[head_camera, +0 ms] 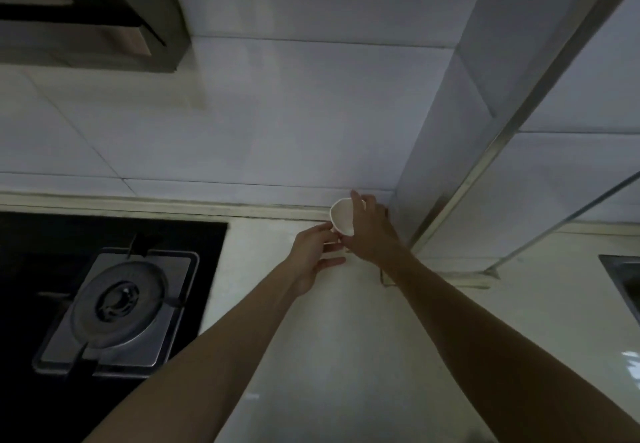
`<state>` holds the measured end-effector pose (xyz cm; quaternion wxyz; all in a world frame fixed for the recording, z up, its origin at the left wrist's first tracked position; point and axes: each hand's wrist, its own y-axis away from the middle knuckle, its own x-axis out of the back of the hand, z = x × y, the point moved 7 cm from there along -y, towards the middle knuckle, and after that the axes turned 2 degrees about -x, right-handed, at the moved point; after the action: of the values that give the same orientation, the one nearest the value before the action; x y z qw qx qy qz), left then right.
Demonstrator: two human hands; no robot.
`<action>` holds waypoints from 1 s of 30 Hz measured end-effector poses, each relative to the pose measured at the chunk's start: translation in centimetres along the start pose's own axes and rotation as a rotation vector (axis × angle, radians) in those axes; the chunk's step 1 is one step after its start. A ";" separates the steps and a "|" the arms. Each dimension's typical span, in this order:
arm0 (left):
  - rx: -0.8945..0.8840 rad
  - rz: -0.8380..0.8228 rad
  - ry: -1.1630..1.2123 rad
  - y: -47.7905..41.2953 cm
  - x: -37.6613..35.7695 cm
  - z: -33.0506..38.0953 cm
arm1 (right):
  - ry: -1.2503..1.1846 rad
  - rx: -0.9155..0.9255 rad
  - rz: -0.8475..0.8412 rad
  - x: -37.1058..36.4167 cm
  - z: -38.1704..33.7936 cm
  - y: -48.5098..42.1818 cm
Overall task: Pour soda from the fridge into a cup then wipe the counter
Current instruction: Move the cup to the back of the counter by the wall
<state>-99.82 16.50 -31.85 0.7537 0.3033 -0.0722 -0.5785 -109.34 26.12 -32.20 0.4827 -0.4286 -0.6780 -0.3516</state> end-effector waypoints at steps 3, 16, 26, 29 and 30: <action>0.028 -0.004 0.000 -0.5 -0.3 -0.9 | -0.020 -0.020 -0.035 -1.3 0.7 -0.3; -0.048 0.000 -0.429 5.6 1.6 -1.1 | -0.168 0.034 0.216 5.0 0.1 9.9; -0.358 -0.547 -1.287 20.2 -3.1 -19.2 | -0.020 -0.248 -0.080 -5.5 2.8 36.0; -0.312 -0.710 -1.339 24.7 -4.8 -24.6 | 0.040 -0.287 -0.232 -7.7 3.0 42.4; -0.277 -0.767 -1.341 25.9 -5.4 -26.2 | 0.046 -0.325 -0.262 -7.9 3.4 43.9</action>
<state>-68.10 35.05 -37.64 0.3278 -0.2037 -0.3294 -0.8617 -68.76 44.15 -38.00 0.3727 -0.4008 -0.6511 -0.5258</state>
